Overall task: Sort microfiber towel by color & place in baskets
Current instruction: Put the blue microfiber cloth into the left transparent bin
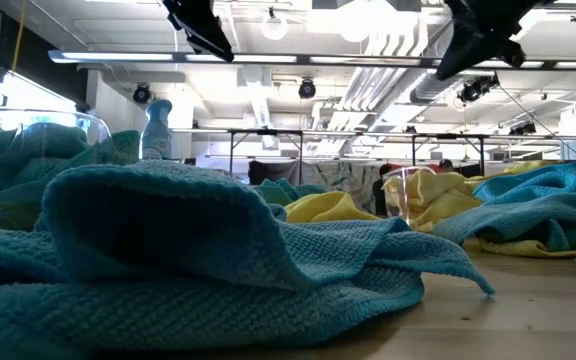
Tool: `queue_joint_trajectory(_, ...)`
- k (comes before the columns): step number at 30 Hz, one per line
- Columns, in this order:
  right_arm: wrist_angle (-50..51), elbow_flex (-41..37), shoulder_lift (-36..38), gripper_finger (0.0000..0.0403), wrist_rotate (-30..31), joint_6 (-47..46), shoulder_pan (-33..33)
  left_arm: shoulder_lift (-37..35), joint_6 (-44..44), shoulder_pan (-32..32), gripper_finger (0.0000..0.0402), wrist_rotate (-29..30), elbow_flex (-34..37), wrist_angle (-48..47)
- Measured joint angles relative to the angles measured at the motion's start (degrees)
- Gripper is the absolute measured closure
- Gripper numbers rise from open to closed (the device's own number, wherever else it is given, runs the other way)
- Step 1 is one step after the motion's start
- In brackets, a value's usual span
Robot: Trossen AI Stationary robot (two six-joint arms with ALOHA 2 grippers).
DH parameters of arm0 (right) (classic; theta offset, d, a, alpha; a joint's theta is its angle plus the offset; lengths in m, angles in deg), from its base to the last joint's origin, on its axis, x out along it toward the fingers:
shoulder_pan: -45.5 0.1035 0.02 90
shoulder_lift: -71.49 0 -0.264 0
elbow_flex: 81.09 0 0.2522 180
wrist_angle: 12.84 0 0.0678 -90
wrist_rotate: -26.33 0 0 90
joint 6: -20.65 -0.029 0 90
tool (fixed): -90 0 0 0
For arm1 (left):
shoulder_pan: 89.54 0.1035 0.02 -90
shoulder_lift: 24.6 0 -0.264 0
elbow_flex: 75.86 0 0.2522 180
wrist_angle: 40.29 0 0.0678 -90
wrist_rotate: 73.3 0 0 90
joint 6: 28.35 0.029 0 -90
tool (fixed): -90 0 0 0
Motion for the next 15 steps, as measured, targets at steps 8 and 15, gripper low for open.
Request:
queue_joint_trajectory(8,-2.73,0.0,-5.71,0.0402,-1.6,-2.08,7.49,-0.07,-4.57,-3.62,0.0299,5.62,0.0,0.0)
queue_joint_trajectory(15,-6.32,0.0,-5.93,0.0402,2.4,2.86,15.44,-0.07,-11.42,-13.28,0.0314,12.98,0.0,0.01)
